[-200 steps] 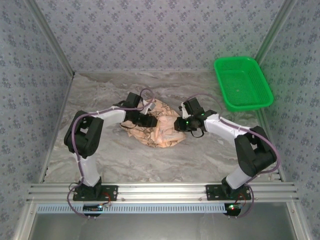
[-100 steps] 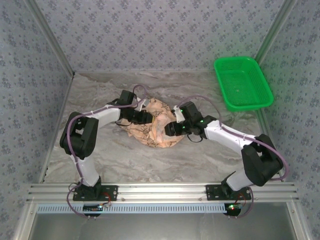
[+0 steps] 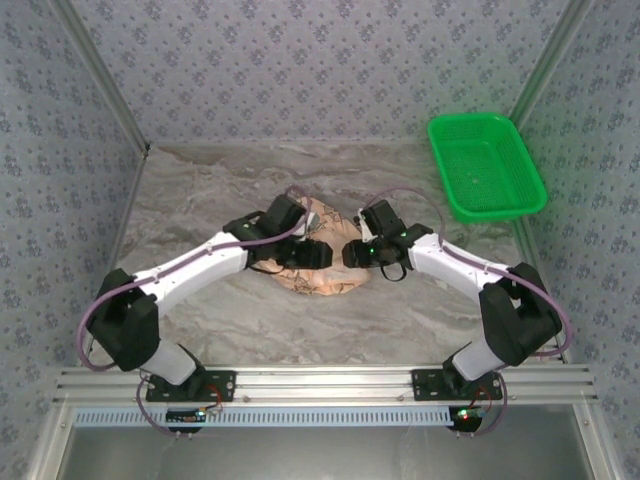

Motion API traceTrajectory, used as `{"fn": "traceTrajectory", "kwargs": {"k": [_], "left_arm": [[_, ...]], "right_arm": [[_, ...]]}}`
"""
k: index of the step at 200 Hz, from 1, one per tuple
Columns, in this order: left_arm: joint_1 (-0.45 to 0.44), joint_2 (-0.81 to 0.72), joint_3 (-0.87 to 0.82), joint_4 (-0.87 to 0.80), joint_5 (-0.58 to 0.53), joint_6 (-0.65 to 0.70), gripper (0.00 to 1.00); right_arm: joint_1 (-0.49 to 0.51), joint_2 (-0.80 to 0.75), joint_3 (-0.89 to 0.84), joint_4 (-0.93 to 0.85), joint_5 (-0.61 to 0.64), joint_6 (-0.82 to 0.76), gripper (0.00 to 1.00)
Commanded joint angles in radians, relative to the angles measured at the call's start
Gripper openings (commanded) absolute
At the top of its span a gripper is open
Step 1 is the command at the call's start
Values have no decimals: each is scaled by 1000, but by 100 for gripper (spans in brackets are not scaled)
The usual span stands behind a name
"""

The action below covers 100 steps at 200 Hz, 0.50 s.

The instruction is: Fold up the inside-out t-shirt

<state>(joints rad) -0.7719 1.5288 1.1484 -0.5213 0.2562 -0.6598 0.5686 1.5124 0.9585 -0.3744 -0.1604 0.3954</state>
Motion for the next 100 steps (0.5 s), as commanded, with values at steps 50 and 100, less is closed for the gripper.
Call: {"fn": "traceTrajectory", "kwargs": {"k": [50,100], "left_arm": [[-120,284,212,-281,-435,-208,54],[-121,327,258,-316,-540,-221,44]], "right_arm": [[-47,-22,-43,59,-54,-3,41],[-53,-32,-64,83,-71,1,38]]}}
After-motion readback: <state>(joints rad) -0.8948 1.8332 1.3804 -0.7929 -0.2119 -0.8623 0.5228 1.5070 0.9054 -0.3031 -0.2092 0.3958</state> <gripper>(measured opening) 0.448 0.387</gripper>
